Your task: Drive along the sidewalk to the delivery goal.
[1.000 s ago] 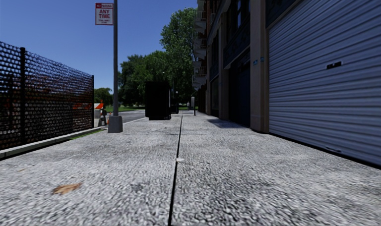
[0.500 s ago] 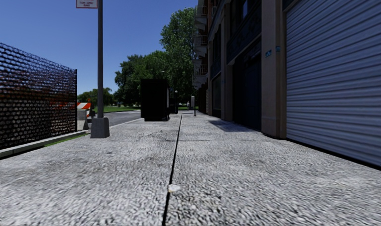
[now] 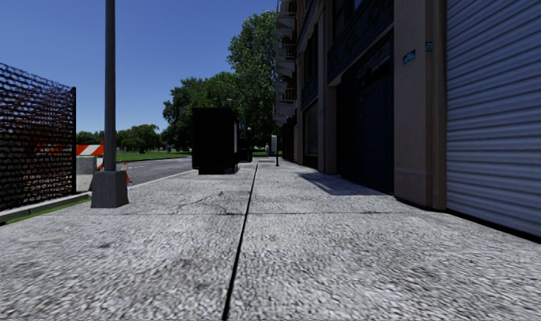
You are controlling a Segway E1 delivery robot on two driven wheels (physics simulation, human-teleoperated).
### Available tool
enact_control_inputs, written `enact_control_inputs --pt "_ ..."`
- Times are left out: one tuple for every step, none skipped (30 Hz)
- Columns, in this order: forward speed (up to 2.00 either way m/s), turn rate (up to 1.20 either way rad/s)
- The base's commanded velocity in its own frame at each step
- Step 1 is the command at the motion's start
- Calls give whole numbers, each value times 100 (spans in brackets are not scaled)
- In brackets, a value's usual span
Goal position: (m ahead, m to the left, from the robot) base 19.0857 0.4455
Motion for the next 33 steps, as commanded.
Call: enact_control_inputs --pt "200 0" --pt "200 0" --pt "200 0" --pt "200 0" --pt "200 0" --pt "200 0" --pt "200 0" --pt "200 0" --pt "200 0" --pt "200 0" --pt "200 0" --pt "200 0" --pt "200 0" --pt "200 0" --pt "200 0" --pt "200 0" --pt "200 0" --pt "200 0" --pt "200 0" --pt "200 0" --pt "200 0" --pt "200 0" --pt "200 0" --pt "200 0" --pt "200 0" --pt "200 0" --pt "200 0" --pt "200 0" --pt "200 0" --pt "200 0" --pt "200 0" --pt "200 0" --pt "200 0"
